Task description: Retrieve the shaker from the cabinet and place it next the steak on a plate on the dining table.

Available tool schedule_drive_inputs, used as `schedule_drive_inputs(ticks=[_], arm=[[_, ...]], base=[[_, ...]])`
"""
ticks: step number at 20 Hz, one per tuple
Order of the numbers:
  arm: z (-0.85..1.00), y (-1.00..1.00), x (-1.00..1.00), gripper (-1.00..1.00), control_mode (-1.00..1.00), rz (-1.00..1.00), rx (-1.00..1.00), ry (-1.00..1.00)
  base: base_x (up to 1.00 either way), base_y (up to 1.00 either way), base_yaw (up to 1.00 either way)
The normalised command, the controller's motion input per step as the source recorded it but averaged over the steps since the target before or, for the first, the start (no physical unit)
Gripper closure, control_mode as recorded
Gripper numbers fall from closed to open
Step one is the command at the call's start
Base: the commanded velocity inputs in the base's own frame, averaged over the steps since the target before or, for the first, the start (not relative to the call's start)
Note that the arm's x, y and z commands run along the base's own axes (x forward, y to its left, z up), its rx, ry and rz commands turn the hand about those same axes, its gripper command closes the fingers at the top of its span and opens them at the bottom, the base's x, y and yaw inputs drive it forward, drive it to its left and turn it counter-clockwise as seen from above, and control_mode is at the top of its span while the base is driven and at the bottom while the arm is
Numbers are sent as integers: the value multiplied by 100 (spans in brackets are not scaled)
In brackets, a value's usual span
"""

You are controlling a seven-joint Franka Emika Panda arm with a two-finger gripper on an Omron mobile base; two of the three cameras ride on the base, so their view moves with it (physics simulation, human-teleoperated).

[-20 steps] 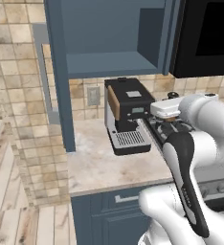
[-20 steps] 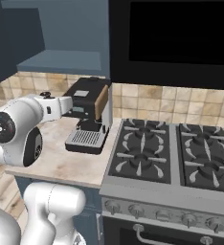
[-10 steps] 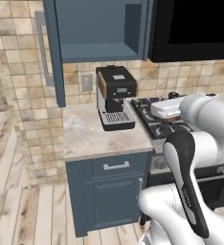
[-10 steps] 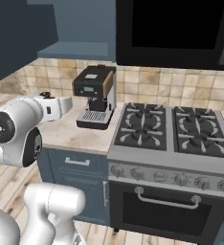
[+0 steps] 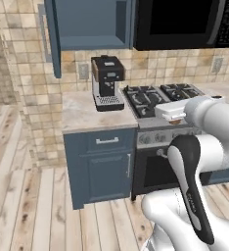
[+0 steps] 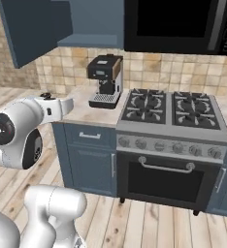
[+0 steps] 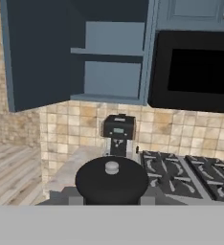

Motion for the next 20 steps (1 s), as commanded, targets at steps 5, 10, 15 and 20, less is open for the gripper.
schedule_drive_inputs(ticks=[5, 10, 15, 20], arm=[[0, 0, 0, 100, 100, 0, 0, 0], [0, 0, 0, 100, 100, 0, 0, 0], [0, 0, 0, 100, 100, 0, 0, 0], [0, 0, 0, 100, 100, 0, 0, 0]], base=[[-50, -12, 21], [-49, -16, 27], [-57, -18, 43], [-64, -20, 60]])
